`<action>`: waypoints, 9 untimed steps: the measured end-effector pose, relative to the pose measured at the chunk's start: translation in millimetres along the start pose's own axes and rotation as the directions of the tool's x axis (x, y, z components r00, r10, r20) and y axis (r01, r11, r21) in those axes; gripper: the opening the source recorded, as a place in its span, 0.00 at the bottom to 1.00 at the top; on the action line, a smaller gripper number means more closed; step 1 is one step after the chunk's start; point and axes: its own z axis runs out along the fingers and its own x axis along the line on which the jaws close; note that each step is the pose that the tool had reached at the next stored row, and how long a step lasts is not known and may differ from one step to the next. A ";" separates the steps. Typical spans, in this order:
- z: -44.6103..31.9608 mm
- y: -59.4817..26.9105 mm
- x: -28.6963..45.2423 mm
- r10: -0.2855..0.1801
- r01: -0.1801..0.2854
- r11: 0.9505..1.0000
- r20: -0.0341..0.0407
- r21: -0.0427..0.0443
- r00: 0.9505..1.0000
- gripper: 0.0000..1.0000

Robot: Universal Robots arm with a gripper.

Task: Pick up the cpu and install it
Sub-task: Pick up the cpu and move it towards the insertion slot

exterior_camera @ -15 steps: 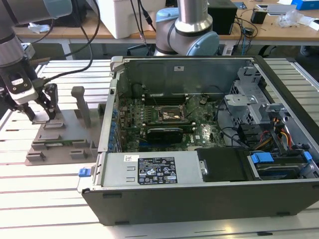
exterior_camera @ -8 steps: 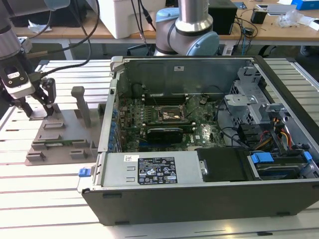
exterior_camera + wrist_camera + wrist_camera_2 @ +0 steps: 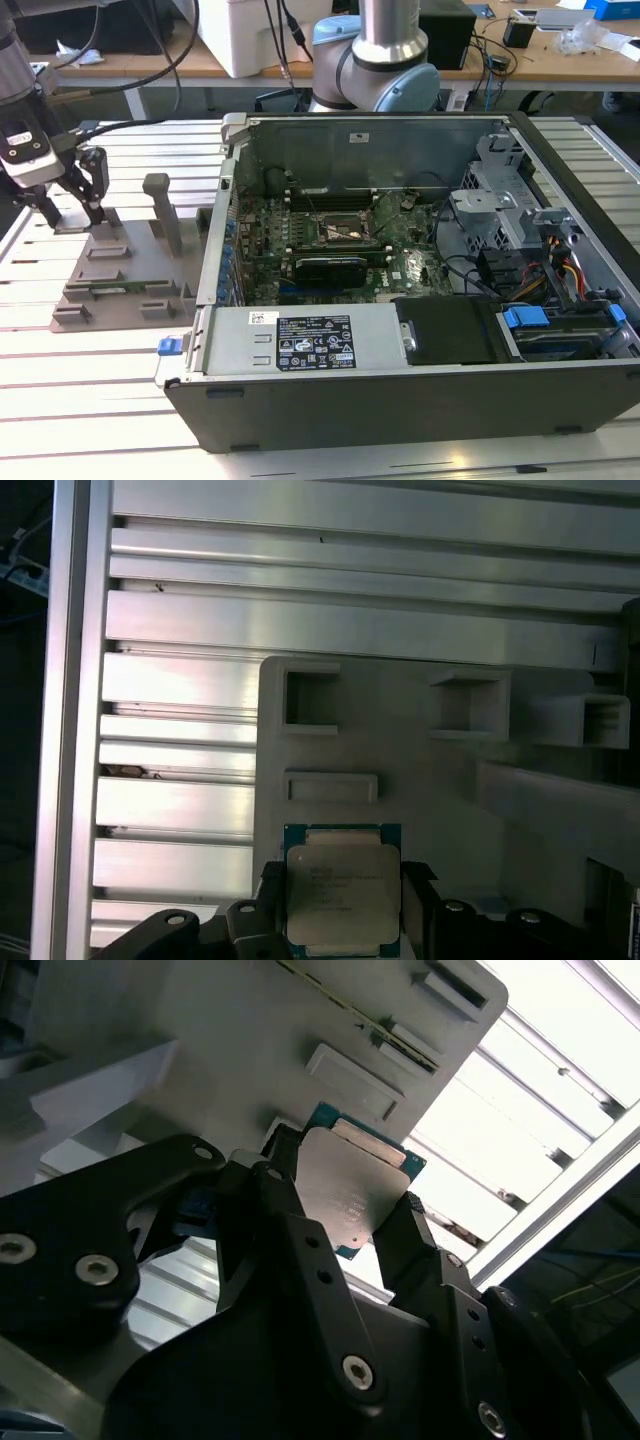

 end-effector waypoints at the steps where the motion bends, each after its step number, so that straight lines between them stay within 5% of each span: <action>1: -1.5 0.0 0.0 0.000 0.000 1.000 0.000 0.000 1.000 0.54; 9: -21.4 -0.2 -0.6 0.000 0.000 1.000 0.000 0.000 1.000 0.54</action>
